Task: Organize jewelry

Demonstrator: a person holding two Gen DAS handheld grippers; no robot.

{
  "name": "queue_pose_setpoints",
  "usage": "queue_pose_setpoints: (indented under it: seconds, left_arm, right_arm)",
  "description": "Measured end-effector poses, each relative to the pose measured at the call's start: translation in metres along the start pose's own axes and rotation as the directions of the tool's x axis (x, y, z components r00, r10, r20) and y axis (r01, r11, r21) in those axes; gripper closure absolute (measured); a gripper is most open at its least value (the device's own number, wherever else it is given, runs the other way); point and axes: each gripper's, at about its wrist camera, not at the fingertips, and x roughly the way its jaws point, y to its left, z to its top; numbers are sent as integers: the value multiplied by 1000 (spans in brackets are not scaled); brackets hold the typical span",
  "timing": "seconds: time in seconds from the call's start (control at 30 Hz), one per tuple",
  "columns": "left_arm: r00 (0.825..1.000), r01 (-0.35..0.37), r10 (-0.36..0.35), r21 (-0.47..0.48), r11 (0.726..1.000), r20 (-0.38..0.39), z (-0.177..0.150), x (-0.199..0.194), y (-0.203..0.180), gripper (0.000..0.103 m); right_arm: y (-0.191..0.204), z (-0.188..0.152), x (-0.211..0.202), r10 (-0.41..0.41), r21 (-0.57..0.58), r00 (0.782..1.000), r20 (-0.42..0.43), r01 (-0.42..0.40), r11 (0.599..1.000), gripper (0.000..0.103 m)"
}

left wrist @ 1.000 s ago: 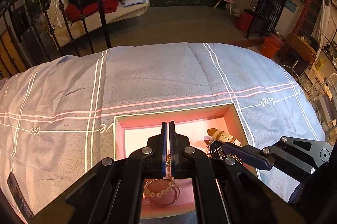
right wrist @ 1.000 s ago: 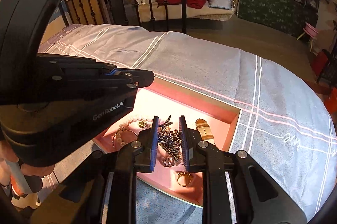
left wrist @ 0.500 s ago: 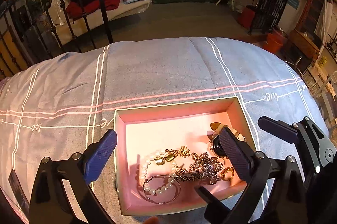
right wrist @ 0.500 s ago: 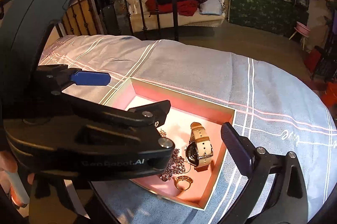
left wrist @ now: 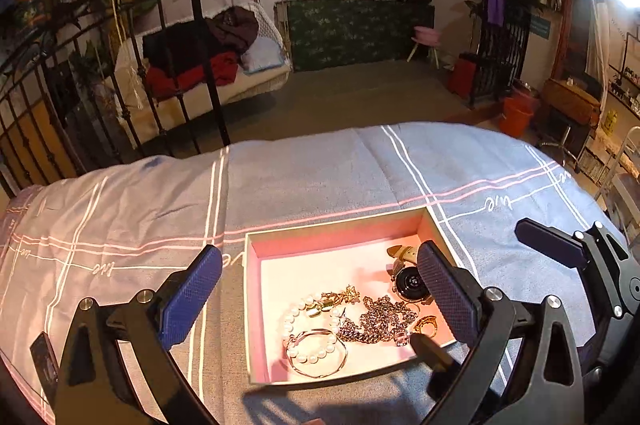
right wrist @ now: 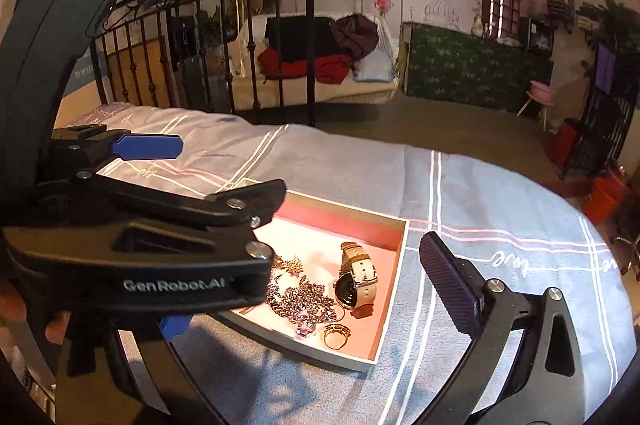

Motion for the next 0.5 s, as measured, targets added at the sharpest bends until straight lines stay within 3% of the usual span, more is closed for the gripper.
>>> queue_pose_setpoints:
  seconds: [0.13,0.2,0.33,0.5]
  left_arm:
    - [980,-22,20,5,1000,198,-23,-66,0,6]
    - [967,-29,33,-17,999,252,-33,-91,-1,6]
    - [950,6,16,-72,997,311,-53,-121,2,6]
    - [950,19,8,-82,996,312,-67,-130,2,6]
  right_arm:
    - [11,-17,-58,-68,-24,984,165,73,997,6]
    - [16,-29,-80,-90,-24,972,219,97,995,6]
    - [22,-54,-111,-114,8,954,277,116,993,6]
    - [24,-68,-127,-113,12,952,285,114,993,6]
